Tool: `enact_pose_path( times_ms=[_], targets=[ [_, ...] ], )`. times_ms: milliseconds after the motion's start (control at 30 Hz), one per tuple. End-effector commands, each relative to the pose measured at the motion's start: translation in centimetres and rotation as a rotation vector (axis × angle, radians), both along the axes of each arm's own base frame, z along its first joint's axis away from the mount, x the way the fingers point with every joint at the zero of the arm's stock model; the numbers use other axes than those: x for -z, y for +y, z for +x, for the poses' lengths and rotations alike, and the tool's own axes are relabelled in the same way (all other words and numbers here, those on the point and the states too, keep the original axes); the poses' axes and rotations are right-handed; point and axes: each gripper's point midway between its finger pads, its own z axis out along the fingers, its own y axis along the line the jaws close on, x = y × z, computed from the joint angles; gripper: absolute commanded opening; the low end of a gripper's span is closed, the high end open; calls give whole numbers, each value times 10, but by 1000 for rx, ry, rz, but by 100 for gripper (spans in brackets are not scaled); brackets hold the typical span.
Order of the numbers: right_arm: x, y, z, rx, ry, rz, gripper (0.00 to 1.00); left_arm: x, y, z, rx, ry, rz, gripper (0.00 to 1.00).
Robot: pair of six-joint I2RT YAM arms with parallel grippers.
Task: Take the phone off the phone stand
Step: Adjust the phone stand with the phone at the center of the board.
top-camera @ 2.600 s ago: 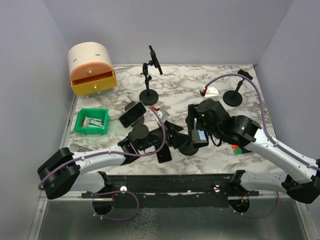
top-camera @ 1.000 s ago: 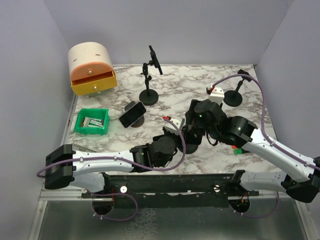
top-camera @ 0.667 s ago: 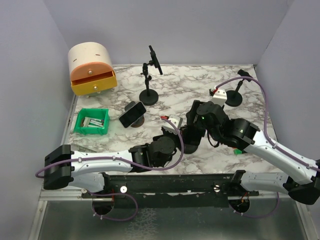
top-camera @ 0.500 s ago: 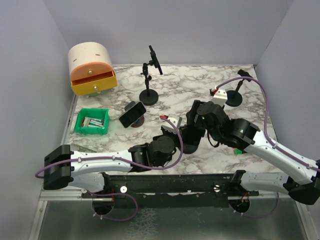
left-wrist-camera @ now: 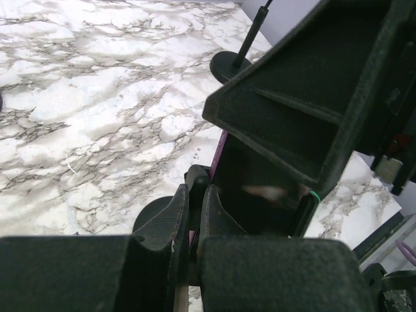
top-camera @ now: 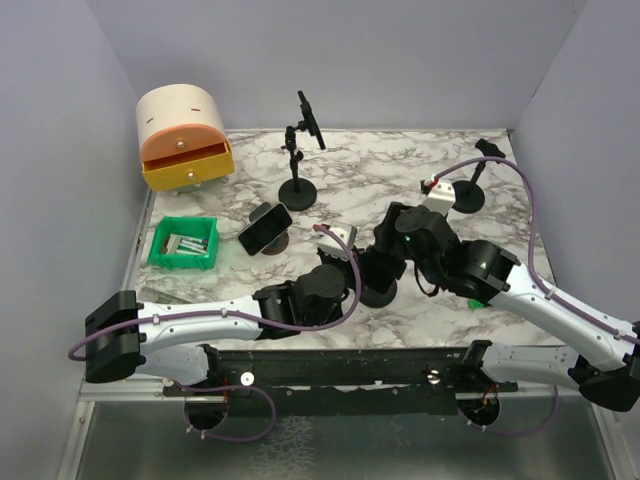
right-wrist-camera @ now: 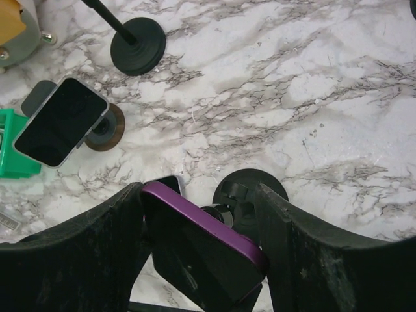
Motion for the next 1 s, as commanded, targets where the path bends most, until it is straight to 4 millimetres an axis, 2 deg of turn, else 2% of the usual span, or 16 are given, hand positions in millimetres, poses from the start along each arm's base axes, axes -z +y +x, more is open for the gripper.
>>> enact_pose_path(
  times_ms=[0, 133, 400, 667, 700, 800, 833, 900, 967],
  targets=[
    [43, -46, -29, -21, 132, -262, 0, 46, 75, 38, -293, 12, 236, 0],
    [43, -44, -31, -35, 129, -240, 0, 47, 71, 36, -264, 21, 204, 0],
    [32, -22, -30, -104, 95, -127, 0, 34, 32, 22, -58, 11, 105, 0],
    [23, -12, -33, -145, 58, -19, 0, 25, 22, 13, 7, -7, 76, 0],
    [20, -10, -35, -160, 47, 0, 3, 23, 21, 13, 11, -10, 72, 0],
    [16, -6, -38, -184, 42, 30, 29, 20, 19, 10, 35, -17, 63, 0],
    [17, -6, -39, -187, 47, 32, 34, 20, 17, 9, 46, -17, 60, 0],
    [21, -5, -40, -183, 59, 33, 42, 20, 16, 8, 56, -15, 54, 0],
    [23, -7, -41, -172, 65, 43, 44, 21, 16, 6, 63, -11, 46, 0]
  ],
)
